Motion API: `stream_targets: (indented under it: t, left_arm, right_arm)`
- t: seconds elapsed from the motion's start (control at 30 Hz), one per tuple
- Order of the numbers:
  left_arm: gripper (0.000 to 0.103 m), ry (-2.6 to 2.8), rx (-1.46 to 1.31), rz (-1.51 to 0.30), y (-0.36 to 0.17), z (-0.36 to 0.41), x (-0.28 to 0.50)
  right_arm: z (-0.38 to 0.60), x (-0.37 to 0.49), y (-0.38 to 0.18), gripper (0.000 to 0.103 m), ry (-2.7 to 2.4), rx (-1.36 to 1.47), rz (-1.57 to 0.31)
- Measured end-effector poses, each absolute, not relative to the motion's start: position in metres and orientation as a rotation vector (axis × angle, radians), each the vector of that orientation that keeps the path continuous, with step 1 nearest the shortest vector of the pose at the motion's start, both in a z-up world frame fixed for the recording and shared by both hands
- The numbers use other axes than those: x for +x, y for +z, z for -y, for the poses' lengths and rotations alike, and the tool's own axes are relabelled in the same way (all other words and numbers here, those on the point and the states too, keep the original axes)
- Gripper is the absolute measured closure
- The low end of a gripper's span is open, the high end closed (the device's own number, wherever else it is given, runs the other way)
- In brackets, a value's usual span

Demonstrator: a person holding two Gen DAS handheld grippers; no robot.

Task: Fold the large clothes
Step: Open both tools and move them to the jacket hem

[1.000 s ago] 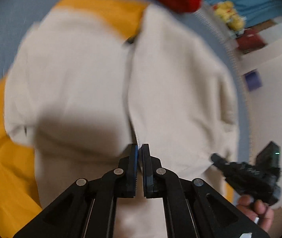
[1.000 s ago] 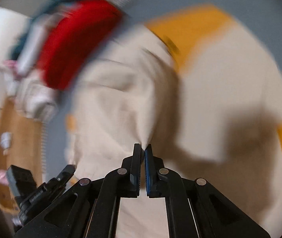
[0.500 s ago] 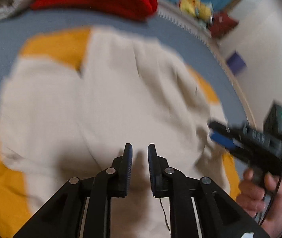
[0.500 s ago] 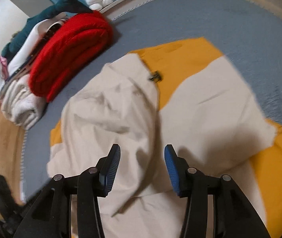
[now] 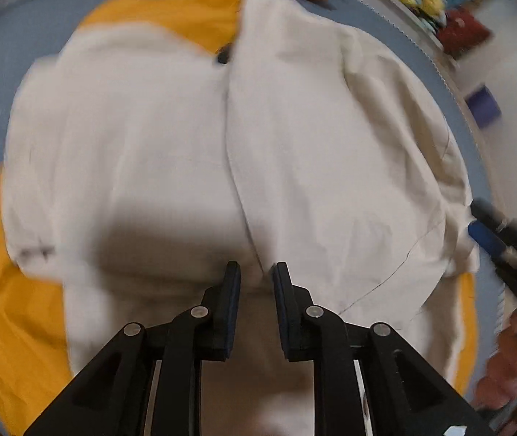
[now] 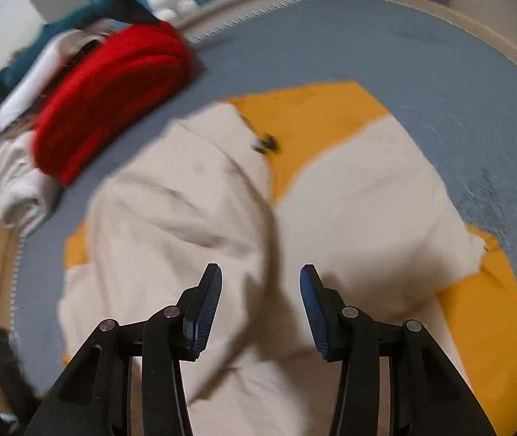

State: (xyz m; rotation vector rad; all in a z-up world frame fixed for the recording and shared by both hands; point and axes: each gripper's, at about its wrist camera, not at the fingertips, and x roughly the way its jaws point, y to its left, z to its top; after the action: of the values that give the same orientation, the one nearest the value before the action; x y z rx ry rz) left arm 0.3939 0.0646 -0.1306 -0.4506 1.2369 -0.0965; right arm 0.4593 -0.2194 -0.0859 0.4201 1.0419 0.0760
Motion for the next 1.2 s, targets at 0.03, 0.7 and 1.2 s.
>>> stream_targets:
  t: [0.03, 0.7, 1.2]
  left_arm:
    - [0.086, -0.096, -0.455, -1.237, -0.126, -0.065, 0.393]
    - [0.086, -0.145, -0.189, -0.723, 0.069, -0.107, 0.226]
    - [0.092, -0.06, -0.586, -0.959, -0.012, -0.211, 0.073]
  right_arm:
    - [0.214, 0.461, -0.092, 0.056, 0.105, 0.405, -1.072]
    - [0.262, 0.26, 0.136, 0.056, 0.089, 0.16, -0.467]
    - [0.389, 0.054, 0.08, 0.076, -0.053, 0.207, -0.633]
